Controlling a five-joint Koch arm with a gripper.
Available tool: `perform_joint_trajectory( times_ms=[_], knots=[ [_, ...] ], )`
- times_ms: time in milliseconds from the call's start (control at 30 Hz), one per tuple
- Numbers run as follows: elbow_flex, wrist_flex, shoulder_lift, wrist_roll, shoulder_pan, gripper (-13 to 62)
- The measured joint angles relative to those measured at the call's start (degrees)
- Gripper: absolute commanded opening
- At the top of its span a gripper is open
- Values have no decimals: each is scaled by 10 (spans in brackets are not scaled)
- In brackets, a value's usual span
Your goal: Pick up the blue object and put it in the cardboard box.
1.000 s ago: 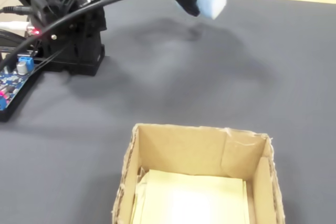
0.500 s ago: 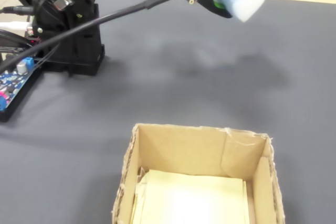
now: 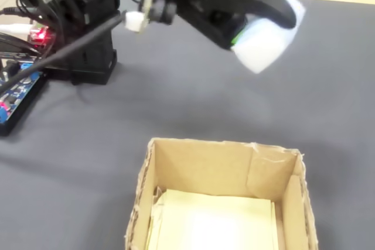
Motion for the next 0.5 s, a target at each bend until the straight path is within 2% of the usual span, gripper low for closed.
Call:
perform_joint_trajectory(
  times_ms=[33, 367, 500],
  knots=[
    [-48, 36, 4, -18, 36, 122],
    [-127, 142, -7, -47, 174, 122],
    [-181, 175, -72, -47, 215, 122]
  ],
)
